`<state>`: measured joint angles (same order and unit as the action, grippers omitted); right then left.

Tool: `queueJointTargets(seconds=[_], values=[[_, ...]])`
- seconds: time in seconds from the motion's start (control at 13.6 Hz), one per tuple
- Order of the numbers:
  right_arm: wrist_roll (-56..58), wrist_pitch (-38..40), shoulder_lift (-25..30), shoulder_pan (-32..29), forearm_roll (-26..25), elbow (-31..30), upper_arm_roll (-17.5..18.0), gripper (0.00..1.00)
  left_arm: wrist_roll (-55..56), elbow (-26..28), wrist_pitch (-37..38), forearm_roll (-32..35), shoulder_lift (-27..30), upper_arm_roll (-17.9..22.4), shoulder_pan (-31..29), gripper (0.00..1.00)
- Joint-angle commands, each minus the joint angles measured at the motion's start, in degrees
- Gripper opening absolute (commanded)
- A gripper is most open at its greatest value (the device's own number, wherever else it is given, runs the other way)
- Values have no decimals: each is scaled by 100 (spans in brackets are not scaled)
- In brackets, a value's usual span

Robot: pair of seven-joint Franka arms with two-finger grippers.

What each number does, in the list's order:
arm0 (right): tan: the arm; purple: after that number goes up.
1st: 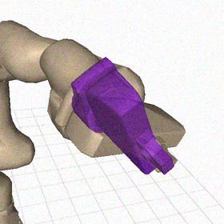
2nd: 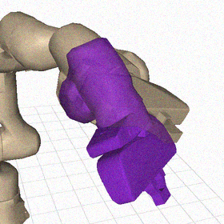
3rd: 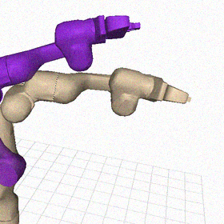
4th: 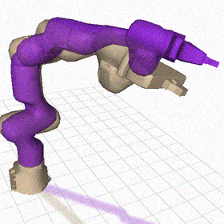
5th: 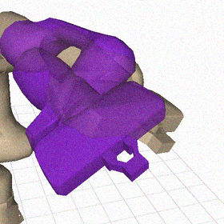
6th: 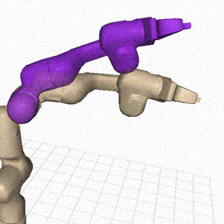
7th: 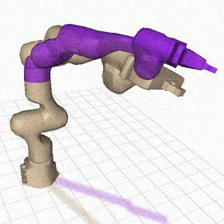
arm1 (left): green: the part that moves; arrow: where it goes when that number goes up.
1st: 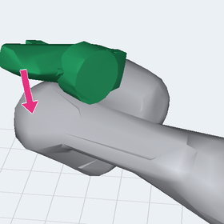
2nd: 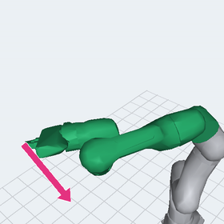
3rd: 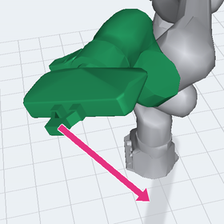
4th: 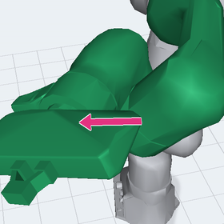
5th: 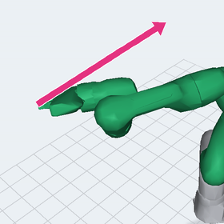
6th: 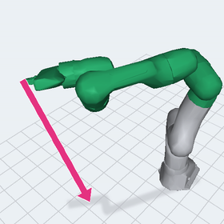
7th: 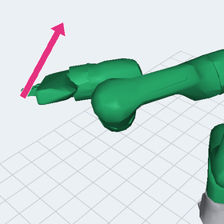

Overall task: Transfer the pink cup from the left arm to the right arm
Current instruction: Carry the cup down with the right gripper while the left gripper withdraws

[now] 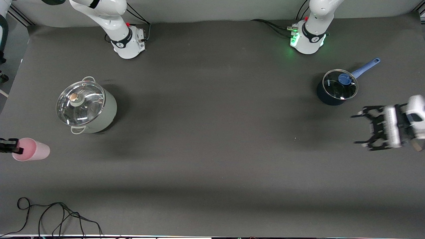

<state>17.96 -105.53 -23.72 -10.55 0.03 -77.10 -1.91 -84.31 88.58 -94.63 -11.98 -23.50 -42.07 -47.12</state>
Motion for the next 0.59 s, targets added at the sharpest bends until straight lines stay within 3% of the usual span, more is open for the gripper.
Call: queueJointTargets(seconds=[0.0, 0.15, 0.37, 0.52], values=[[636, -1046, 659, -96, 181, -1569, -11, 0, 1385, 142, 199, 458, 889, 15, -218, 100], [796, -1381, 335, -96, 234, -1633, -29, 0, 2485, 63, 444, 951, 1232, -3, -175, 100], [796, -1917, -324, -17, 234, -1633, -20, 0, 4906, -77, 1006, 1031, 1523, -99, -122, 100], [779, -2426, -781, -8, 234, -1624, -20, 0, 5800, -244, 1148, 1040, 1541, -91, 18, 100]])
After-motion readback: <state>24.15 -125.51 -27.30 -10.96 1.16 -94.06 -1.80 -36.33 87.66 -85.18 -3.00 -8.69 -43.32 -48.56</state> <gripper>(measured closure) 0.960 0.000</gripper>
